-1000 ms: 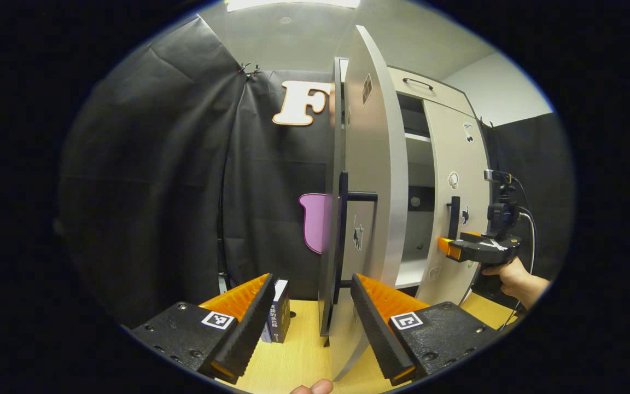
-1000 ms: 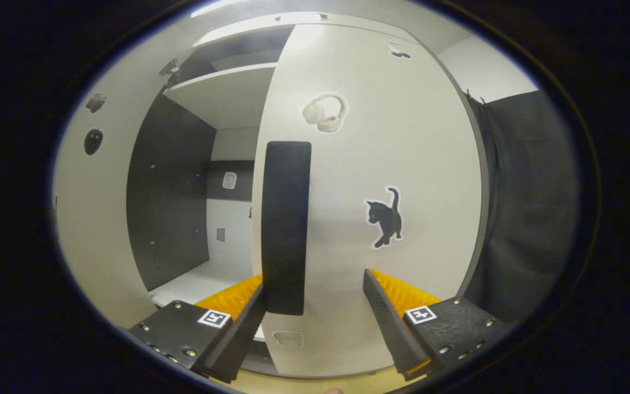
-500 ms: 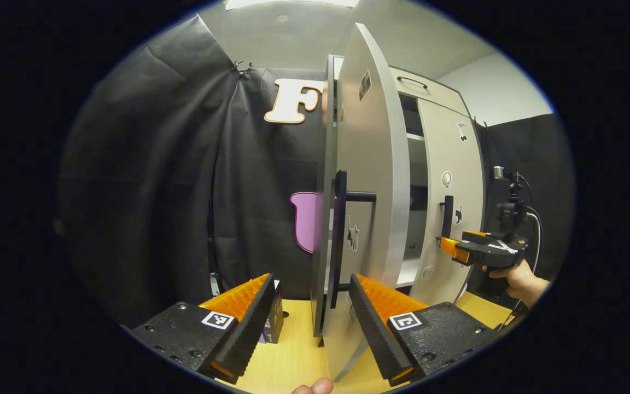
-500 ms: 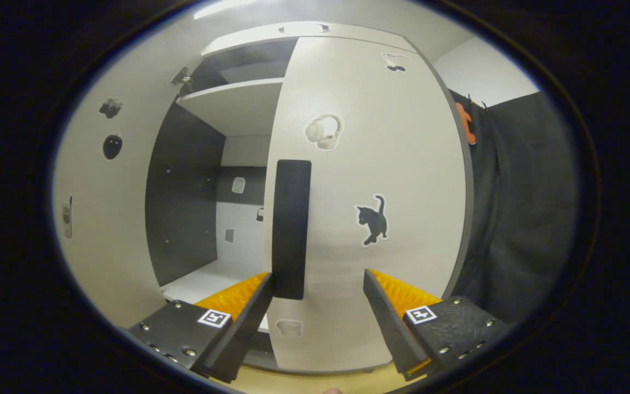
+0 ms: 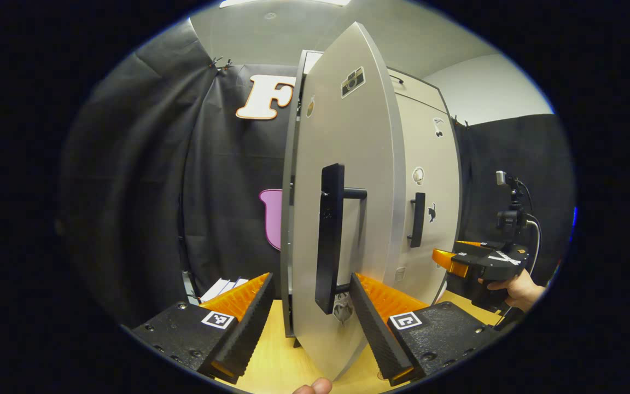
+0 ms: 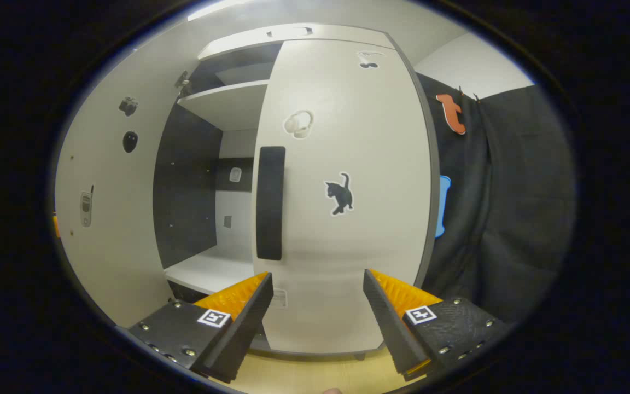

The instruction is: Grasp the bottle in the cabinet with the left hand and place it on the coaster, then close the right door with the right hand and the left door with the left hand.

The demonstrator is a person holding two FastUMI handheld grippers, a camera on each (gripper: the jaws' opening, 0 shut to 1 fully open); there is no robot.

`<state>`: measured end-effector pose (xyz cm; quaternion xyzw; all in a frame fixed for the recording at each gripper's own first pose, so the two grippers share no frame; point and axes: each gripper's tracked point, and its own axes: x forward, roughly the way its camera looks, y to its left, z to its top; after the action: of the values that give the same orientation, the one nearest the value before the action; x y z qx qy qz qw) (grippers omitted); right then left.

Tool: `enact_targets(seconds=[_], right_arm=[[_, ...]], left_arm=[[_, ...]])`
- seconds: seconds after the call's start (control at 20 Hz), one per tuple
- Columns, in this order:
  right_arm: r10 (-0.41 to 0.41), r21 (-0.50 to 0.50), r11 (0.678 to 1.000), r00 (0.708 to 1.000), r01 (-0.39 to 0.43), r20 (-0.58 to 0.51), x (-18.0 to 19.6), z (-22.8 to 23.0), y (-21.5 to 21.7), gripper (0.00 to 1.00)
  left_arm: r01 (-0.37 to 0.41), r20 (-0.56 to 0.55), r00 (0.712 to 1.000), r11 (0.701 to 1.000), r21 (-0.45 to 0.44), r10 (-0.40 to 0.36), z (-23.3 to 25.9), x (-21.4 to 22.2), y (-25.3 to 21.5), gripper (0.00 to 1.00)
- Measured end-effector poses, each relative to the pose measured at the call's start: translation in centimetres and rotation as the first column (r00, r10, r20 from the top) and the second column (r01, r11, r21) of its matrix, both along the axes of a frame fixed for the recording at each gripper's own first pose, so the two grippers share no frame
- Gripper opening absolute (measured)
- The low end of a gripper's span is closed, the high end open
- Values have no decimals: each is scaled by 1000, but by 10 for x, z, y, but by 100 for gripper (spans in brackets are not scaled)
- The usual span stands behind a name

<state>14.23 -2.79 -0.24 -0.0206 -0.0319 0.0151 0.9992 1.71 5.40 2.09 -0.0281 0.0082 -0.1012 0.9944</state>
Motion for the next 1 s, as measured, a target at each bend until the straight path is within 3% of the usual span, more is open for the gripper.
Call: enact_targets(seconds=[0.15, 0.2, 0.35, 0.4, 0.45, 0.55, 0.6, 0.75, 1.0], right_arm=[[-11, 16, 1000, 1000, 11, -15, -5, -5, -15, 100], [-9, 25, 1000, 1000, 10, -21, -7, -6, -18, 97], [-5, 32, 999, 999, 6, -37, -9, -12, -24, 97], [-3, 28, 1000, 999, 4, -40, -9, -13, -25, 100], [-1, 23, 1000, 999, 2, -45, -9, -15, -27, 100], [3, 21, 1000, 999, -2, -52, -10, -17, -29, 100], [6, 22, 1000, 998, -5, -55, -10, -18, -31, 100], [1, 23, 1000, 998, 0, -58, -10, -19, -40, 100], [-14, 36, 999, 998, 17, -62, -9, -17, -57, 100]], left_arm=[[11, 12, 1000, 1000, 10, -11, 0, 4, -15, 92], [14, 12, 1000, 1000, 8, -14, -1, 6, -19, 88], [23, 16, 1000, 1000, -8, -23, -2, 10, -29, 88], [29, 19, 999, 999, -14, -29, -1, 13, -33, 83], [36, 16, 999, 999, -18, -35, -1, 14, -37, 88], [38, 18, 999, 999, -29, -38, -1, 18, -45, 88], [32, 21, 999, 999, -31, -31, -2, 20, -48, 84], [28, 33, 999, 999, -29, -27, -4, 29, -57, 93], [53, 28, 998, 998, -35, -52, -6, 48, -81, 94]])
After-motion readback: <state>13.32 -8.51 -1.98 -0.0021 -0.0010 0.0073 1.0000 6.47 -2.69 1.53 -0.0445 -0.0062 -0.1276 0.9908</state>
